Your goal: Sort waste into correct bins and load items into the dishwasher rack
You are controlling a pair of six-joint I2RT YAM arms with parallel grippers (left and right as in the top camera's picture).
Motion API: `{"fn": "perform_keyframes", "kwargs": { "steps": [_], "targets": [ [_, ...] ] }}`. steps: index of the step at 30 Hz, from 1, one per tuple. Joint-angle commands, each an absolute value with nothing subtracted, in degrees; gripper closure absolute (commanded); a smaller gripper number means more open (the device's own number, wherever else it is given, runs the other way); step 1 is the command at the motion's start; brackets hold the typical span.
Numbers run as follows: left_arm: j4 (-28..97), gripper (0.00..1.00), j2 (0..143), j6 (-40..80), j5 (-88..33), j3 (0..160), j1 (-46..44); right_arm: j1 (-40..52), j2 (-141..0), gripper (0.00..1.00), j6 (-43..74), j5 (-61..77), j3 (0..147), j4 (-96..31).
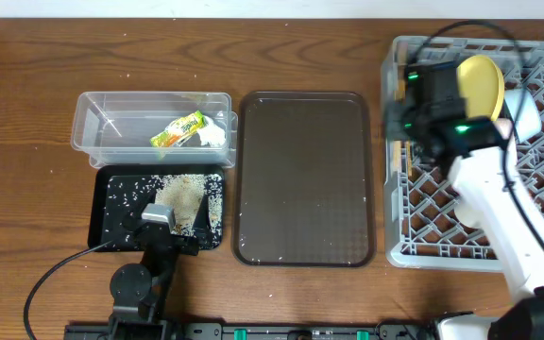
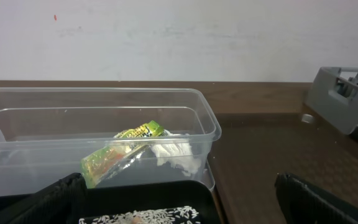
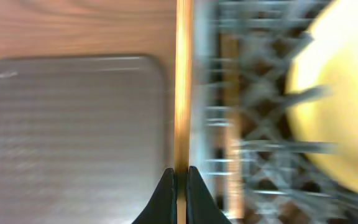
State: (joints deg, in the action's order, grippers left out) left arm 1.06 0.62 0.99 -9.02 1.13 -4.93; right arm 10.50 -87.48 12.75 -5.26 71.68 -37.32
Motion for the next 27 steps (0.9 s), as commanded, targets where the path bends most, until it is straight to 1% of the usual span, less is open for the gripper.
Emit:
{"fn": "perform_keyframes", "kwargs": {
  "steps": [1, 3, 4, 5, 6, 7, 9, 11, 13, 16, 17, 18, 19, 27],
  "targets": [
    [2.96, 0.01, 0.23, 0.01, -9.85, 0.23, -4.67, 7.33, -90.63, 0.99, 7.38, -6.35, 71.5, -37.56],
    [2.96, 0.01, 0.23, 0.01, -9.85, 0.23, -4.67, 6.74, -92.23, 0.96, 6.0, -6.02, 71.5, -37.74],
    [2.96, 0.0, 0.23, -0.01, -9.85, 0.23, -4.67, 6.72, -92.9, 0.85, 5.58, -6.13, 71.5, -37.91],
    [2.96, 0.01, 0.23, 0.01, -9.85, 0.23, -4.67, 6.72, -93.01, 0.67, 5.5, -6.15, 71.5, -38.02],
    [2.96, 0.01, 0.23, -0.01, -9.85, 0.23, -4.67, 6.72, -93.01, 0.6, 5.54, -5.76, 71.5, -38.0],
    [2.96, 0.01, 0.23, -0.01, -9.85, 0.23, -4.67, 6.81, -92.58, 0.57, 5.69, -4.93, 71.64, -38.11],
    [2.96, 0.01, 0.23, -0.01, -9.87, 0.23, -4.67, 7.03, -90.54, 0.54, 5.72, -0.73, 72.03, -38.37],
    [2.96, 0.01, 0.23, -0.01, -9.85, 0.23, -4.67, 7.6, -87.35, 0.5, 5.69, 4.49, 72.05, -38.3],
    [2.96, 0.01, 0.23, 0.01, -9.85, 0.23, -4.67, 8.56, -83.02, 0.46, 5.69, 8.12, 72.05, -38.76],
    [2.96, 0.01, 0.23, 0.01, -9.85, 0.23, -4.67, 10.87, -75.61, 0.44, 5.69, 10.98, 72.05, -40.66],
    [2.94, 0.01, 0.23, 0.01, -9.85, 0.23, -4.67, 12.08, -72.53, 0.39, 5.69, 11.0, 72.05, -41.54],
    [2.96, 0.01, 0.23, -0.01, -9.85, 0.23, -4.67, 12.86, -70.65, 0.25, 5.69, 11.0, 72.05, -42.11],
    [2.96, 0.01, 0.23, -0.01, -9.85, 0.23, -4.67, 13.91, -68.14, 0.01, 5.69, 11.0, 72.05, -42.92],
    [2.96, 0.01, 0.23, -0.01, -9.87, 0.23, -4.67, 20.58, -53.17, 0.01, 5.76, 12.58, 72.05, -50.19]
  ]
}}
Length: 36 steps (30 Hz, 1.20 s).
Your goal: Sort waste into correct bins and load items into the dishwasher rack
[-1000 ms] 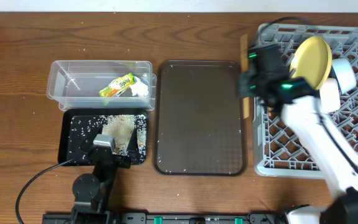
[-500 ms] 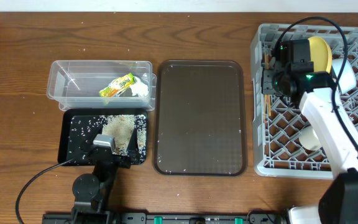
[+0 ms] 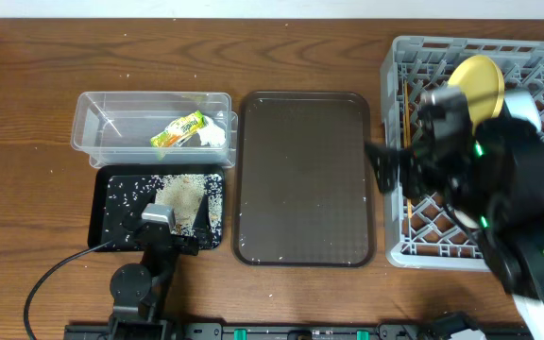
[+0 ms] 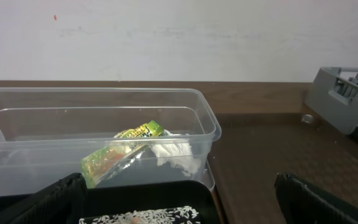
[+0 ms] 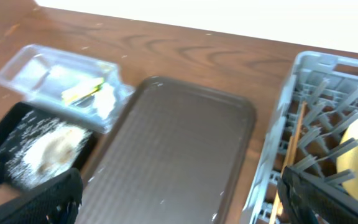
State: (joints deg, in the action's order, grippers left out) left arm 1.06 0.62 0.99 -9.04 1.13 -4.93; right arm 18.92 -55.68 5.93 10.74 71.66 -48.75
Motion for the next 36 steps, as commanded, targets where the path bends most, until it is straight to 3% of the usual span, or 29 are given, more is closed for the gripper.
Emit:
{"fn": "perform_keyframes", "kwargs": {
  "steps": [1, 7, 19, 25, 36],
  "targets": [
    [2.96, 0.0, 0.23, -0.01, -9.87, 0.23, -4.67, 20.97, -51.66, 0.01, 5.74, 13.13, 72.05, -51.81],
    [2.96, 0.01, 0.23, 0.01, -9.85, 0.23, -4.67, 20.95, -44.51, 0.01, 5.04, 15.18, 72.05, -62.26],
    [2.96, 0.01, 0.23, -0.01, -9.85, 0.23, -4.67, 20.91, -32.71, 0.01, -0.12, 5.96, 70.57, -68.27],
    [2.96, 0.01, 0.23, -0.01, -9.85, 0.23, -4.67, 18.79, -25.87, 0.01, -3.57, 4.51, 62.22, -61.71],
    [2.96, 0.01, 0.23, -0.01, -9.87, 0.23, -4.67, 8.8, -6.66, 0.01, -3.46, 12.97, 28.08, -38.37]
  ]
}}
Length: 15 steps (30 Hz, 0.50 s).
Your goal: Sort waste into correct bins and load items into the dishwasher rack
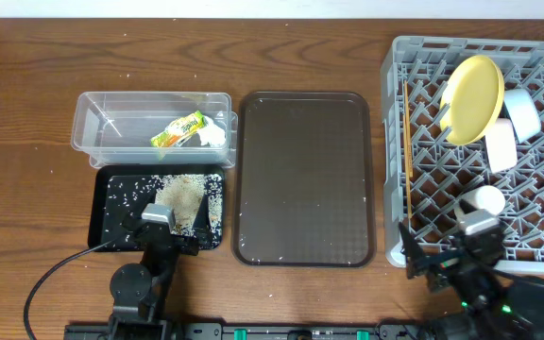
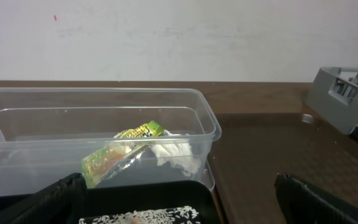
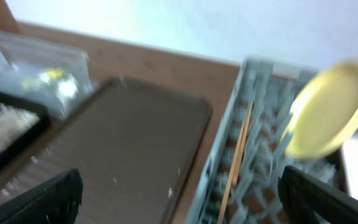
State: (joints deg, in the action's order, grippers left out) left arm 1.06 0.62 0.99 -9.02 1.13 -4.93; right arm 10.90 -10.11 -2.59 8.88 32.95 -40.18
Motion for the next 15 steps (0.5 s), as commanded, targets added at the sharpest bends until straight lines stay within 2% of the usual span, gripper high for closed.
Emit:
{"fn": "perform_keyframes", "kwargs": {
  "steps": [1, 4, 15],
  "targets": [
    [2.96, 0.01, 0.23, -0.01, -9.85, 0.23, -4.67, 7.94, -4.93, 0.01, -3.46, 13.96, 25.45, -36.73],
    [2.96, 0.01, 0.23, -0.01, -9.85, 0.23, -4.67, 6.0, -0.49, 0.01, -3.46, 16.01, 18.72, -31.44],
    [2.96, 0.01, 0.23, -0.01, -9.85, 0.23, -4.67, 5.17, -0.3, 0.01, -3.29, 16.99, 2.92, -8.43]
  ]
}}
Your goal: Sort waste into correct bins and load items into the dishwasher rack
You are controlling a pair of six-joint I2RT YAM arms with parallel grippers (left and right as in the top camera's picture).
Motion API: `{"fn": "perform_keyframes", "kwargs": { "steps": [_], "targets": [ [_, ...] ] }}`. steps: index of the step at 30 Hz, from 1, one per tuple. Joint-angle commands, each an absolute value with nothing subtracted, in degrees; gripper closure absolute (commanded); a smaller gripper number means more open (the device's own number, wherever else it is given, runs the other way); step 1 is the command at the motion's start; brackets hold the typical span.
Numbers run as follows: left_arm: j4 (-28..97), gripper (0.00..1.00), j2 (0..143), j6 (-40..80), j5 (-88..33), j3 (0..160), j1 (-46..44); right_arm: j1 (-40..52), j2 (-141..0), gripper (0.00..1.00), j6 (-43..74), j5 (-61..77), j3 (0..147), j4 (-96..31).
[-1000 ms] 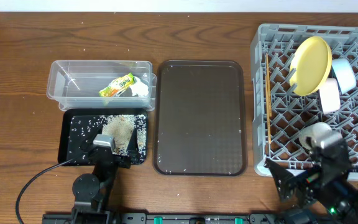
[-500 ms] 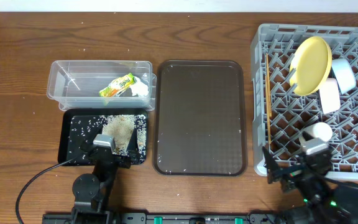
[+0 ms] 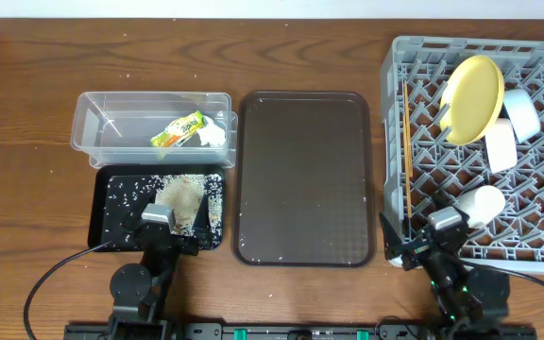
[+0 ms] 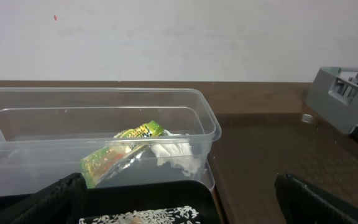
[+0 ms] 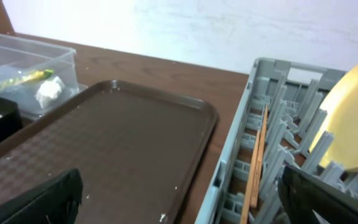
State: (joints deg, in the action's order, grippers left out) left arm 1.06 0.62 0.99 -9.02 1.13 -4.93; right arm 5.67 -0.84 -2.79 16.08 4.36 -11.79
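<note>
The grey dishwasher rack (image 3: 391, 57) on the right holds a yellow plate (image 3: 470, 85), white cups (image 3: 501, 144) and wooden chopsticks (image 3: 406, 142). The chopsticks (image 5: 254, 167) lie along its left side. A clear bin (image 3: 88, 99) holds a green wrapper (image 3: 178, 129) and white tissue (image 4: 176, 152). A black tray (image 3: 102, 222) carries spilled rice. My left gripper (image 4: 179, 208) stands open over that tray's near edge, holding nothing. My right gripper (image 5: 179, 208) is open and empty, low at the rack's front left corner.
A bare brown serving tray (image 3: 302, 178) lies between the bin and the rack. The rack's wall (image 5: 232, 168) rises close on the right gripper's right side. Both arm bases sit at the table's front edge.
My right arm has shifted slightly left and back toward the rack's front left corner, and its view has steadied. The left arm and all objects are unchanged.
My right gripper was shut on a chopstick above the rack's left side. Then it was open and back from there, with the chopsticks lying in the rack. Later it was down at the table's front edge, where it now rests open. The left arm never moved.
</note>
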Motion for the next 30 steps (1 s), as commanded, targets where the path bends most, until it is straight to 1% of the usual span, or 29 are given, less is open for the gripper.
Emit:
{"fn": "perform_keyframes", "kwargs": {
  "steps": [1, 4, 30],
  "targets": [
    [2.96, 0.01, 0.23, -0.01, -9.85, 0.23, -4.67, 5.17, -0.3, 0.01, -3.31, 16.99, 2.17, -7.07],
    [2.96, 0.01, 0.23, -0.01, -9.85, 0.23, -4.67, 5.17, -0.3, 0.01, -3.33, 16.86, 0.27, -2.44],
    [2.96, 0.01, 0.23, -0.01, -9.85, 0.23, -4.67, 5.17, -0.32, 0.01, -3.29, 16.8, 0.3, -2.63]
  ]
}}
